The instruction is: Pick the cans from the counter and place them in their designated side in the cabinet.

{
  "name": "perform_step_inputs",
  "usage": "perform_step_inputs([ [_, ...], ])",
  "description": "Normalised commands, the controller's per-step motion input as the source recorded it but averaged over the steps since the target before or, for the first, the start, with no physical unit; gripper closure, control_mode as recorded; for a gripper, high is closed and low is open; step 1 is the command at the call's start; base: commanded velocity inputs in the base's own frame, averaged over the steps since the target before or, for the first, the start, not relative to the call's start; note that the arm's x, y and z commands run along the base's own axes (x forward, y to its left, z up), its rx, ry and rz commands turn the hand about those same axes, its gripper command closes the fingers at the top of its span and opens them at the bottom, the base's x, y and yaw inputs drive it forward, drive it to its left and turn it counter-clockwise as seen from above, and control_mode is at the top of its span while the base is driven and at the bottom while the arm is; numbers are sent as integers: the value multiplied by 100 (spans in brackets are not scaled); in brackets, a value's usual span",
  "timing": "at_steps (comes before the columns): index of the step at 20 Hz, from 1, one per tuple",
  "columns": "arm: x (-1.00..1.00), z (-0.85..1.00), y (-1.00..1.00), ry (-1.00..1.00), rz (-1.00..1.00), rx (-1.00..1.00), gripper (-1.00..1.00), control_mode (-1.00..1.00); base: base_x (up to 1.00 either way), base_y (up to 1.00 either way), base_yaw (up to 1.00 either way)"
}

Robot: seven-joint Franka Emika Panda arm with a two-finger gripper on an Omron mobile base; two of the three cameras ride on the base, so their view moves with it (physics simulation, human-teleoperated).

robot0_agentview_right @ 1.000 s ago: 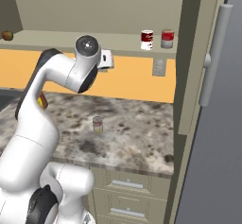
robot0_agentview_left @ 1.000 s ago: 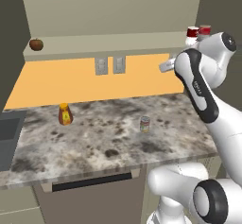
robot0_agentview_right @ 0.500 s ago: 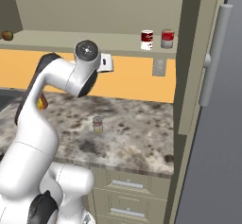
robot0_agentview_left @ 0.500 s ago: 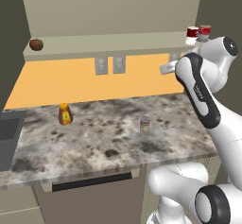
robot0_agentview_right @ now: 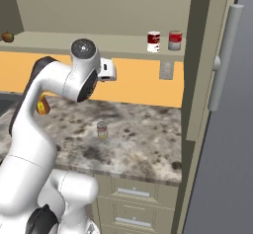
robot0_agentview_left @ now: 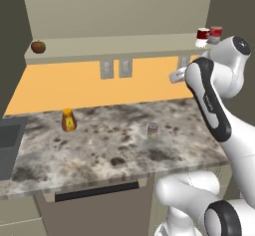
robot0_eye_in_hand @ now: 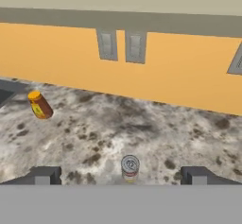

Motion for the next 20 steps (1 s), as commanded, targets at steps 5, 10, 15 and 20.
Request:
perform_step_inputs([
  [5,-29,-25,2,6,-4,-2,-100,-100,0,0,0],
  [10,-18,-35,8,2,-5,0,-100,-100,0,0,0],
  [15,0,-22,8,-1,-2,0,-100,-100,0,0,0],
  [20,0,-4,-3,-2,-6,-1,-100,-100,0,0,0],
])
